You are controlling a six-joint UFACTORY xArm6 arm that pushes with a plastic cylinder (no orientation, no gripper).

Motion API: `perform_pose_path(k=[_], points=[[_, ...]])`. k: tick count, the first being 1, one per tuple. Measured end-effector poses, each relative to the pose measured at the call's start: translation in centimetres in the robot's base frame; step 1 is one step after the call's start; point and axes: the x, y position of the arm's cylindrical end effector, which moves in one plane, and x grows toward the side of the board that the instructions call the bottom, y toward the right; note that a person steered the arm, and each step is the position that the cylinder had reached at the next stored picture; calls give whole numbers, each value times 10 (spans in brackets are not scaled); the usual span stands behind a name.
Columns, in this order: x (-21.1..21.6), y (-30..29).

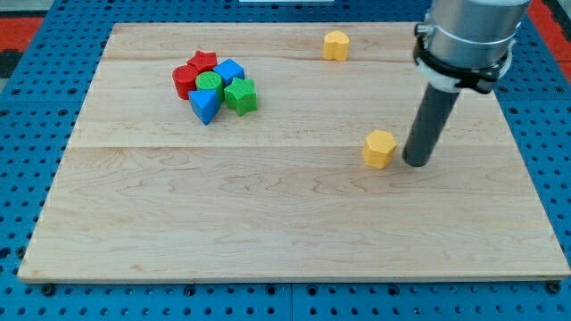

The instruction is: Move the yellow hexagon to the bottom right of the green star

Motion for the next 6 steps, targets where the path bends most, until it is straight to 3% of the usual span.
perform_pose_path(k=[1, 2, 3, 4, 6], points=[[-8, -45], [-26, 13], [-42, -32], [-19, -129], [-16, -141]])
